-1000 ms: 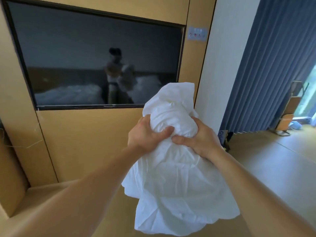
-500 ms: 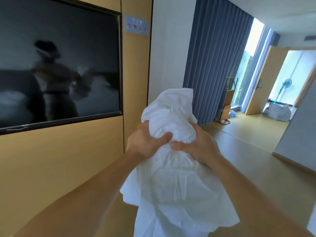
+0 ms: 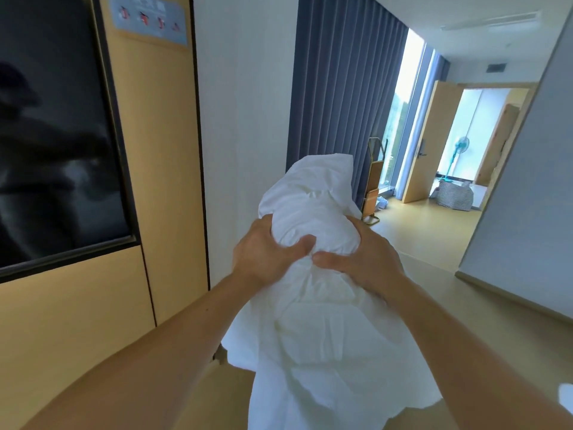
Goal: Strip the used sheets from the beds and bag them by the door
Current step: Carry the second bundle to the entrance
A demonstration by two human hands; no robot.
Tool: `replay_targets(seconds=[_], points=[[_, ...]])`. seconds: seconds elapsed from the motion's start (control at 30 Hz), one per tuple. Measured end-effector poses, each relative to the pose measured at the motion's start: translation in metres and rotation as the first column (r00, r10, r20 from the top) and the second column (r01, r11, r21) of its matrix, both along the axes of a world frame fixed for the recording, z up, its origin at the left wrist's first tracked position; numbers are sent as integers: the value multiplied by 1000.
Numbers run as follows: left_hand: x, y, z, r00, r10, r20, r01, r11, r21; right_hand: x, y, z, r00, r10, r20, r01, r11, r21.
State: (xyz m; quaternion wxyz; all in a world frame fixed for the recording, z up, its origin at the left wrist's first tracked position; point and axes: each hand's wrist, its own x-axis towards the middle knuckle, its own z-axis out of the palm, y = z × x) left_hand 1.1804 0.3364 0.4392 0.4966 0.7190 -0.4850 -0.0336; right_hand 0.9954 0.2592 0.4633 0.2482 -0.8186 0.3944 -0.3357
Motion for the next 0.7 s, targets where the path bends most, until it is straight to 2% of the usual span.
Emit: replay_targets(seconds=[0.17,0.3,0.47,0.57,0.63,0.7], points=[[32,-106,-7,996,-84,-34,84,996,-13,28,-86,3,993,-101,-64,102,995,7],[41,-188,2,979,-203,-28,202,979,-39,31,-149,4,982,-190,-14,191,981,22],[30,-288,-2,942,-333,-38,334,943,15,15,-231,-1,962,-271,-23,271,961,44],[20,-332,0,937,-348,-11,348,937,10,7,-270,0,948,-316,-42,317,948,21],[0,-408,-10,929,-367,-33,367,930,-10,-13,-342,-12,946,-324,3,323,945,48],[-2,-433,-10,934,-356,-27,356,934,-14,-14,-366,-11,947,-321,-22,321,947,18]])
